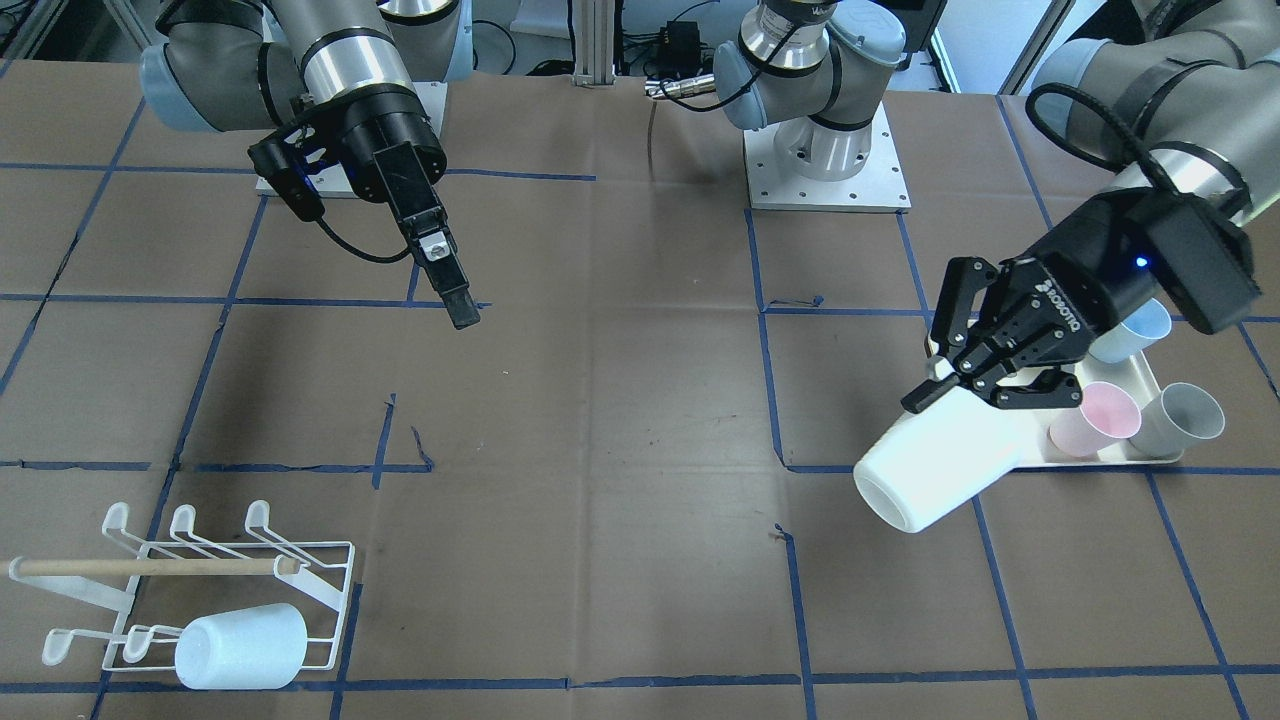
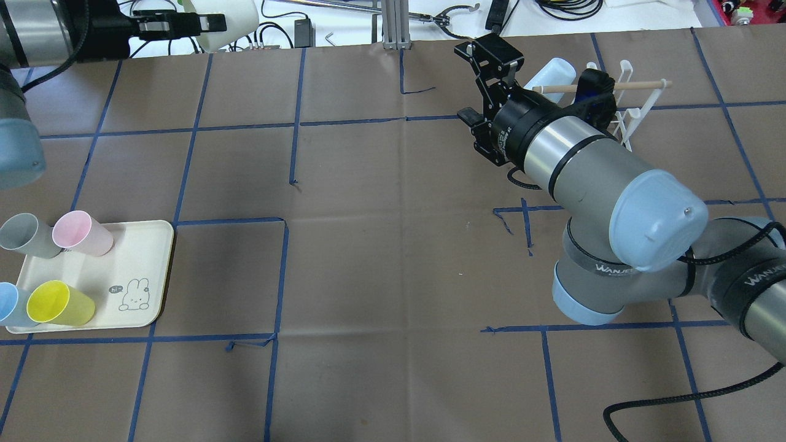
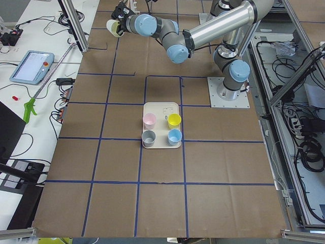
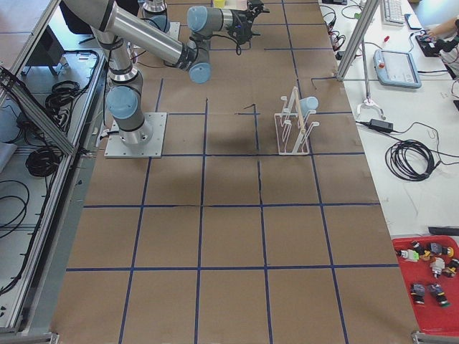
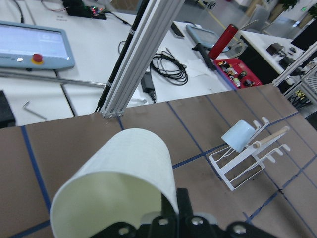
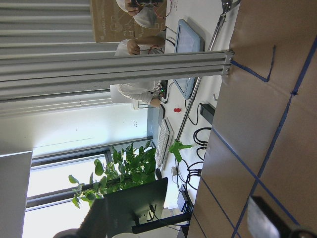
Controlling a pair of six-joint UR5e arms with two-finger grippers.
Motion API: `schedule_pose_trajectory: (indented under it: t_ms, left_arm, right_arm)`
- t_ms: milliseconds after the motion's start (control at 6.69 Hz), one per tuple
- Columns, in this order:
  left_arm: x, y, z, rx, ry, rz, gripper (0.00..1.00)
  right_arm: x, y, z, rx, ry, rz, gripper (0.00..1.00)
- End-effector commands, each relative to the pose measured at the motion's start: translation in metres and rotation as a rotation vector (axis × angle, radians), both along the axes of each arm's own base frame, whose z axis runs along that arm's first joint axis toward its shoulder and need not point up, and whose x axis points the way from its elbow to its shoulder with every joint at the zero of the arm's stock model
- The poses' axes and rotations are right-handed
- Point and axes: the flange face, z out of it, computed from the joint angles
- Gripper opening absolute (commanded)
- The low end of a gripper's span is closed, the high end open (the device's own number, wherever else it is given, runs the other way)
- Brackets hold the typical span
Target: Transfer IKEA cup to right arm and place on rack
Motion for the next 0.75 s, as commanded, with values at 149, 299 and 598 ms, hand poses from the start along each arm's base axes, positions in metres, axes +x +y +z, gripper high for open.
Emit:
schedule_pose_trajectory:
  t_ms: [149,299,598]
  left_arm:
    - [-0.057,0.049,-0.068,-0.169,0.020,-0.112,0.00]
    - [-0.081,0.061,-0.074,-0.193,0.009,-0.153,0.01]
    - [-0.112,0.075,-0.082,-0.207,-0.003,-0.205,0.01]
  right_arm:
    - [0.001,-0.004,-0.006,0.069,-0.096,-0.034,1.00]
    - [0.001,-0.003,-0.005,0.074,-0.116,-0.040,1.00]
    - [0.004,-0.004,-0.007,0.084,-0.118,-0.039,1.00]
